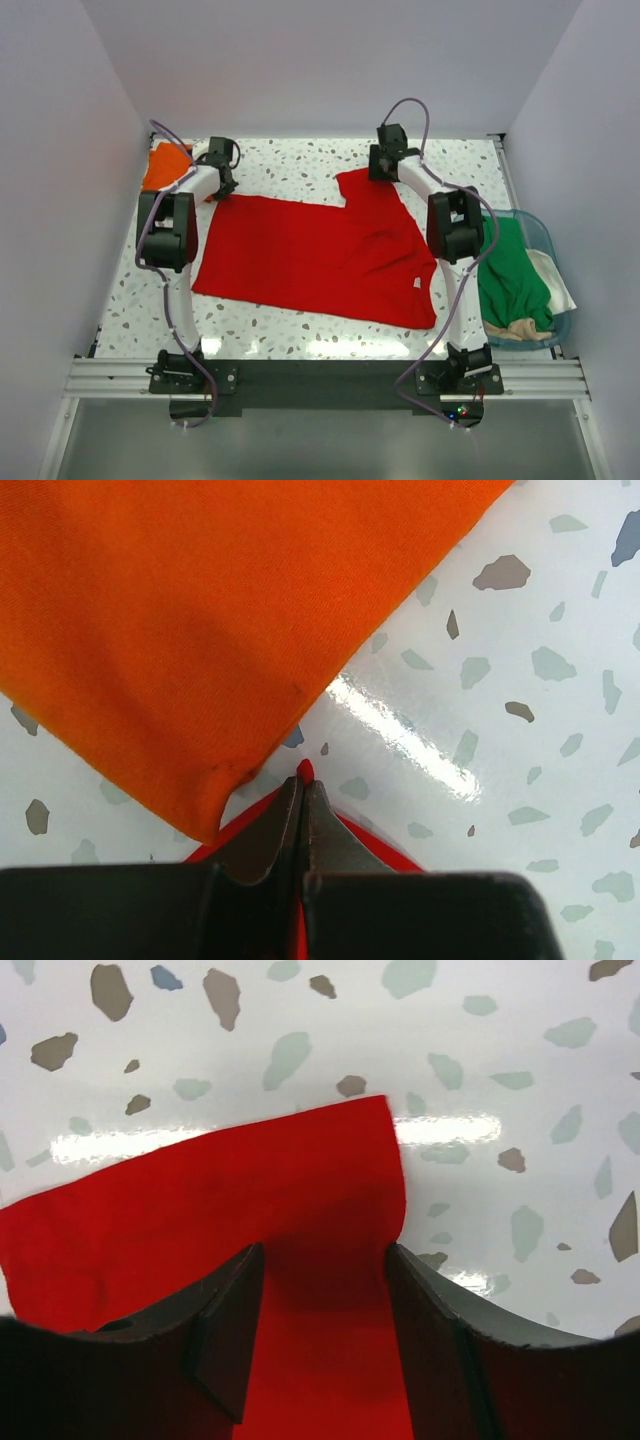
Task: Fold and stack the t-shirts
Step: Fold the tshirt
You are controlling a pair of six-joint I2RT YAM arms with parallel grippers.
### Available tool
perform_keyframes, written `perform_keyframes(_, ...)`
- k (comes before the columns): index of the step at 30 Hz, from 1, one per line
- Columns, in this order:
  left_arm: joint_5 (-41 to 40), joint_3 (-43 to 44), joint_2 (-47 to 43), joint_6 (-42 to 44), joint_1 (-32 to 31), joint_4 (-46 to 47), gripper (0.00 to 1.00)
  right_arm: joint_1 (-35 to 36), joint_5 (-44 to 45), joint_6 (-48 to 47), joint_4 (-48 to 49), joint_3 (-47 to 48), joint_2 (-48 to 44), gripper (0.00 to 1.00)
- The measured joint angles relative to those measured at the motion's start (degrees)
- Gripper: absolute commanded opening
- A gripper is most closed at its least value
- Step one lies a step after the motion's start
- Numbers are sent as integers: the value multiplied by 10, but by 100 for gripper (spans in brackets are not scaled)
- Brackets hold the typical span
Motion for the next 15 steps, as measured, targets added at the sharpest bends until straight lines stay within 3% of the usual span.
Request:
perform_keyframes(6,4,-6,-4,0,0,3,0,11,8,-2,-50,65,35,44)
perform_keyframes(10,6,-7,-5,0,0,3,0,6,8,3,-64,74,39,29)
perform_keyframes(15,9,-7,-5,0,0,3,0,5,16,7,-64,74,38,23)
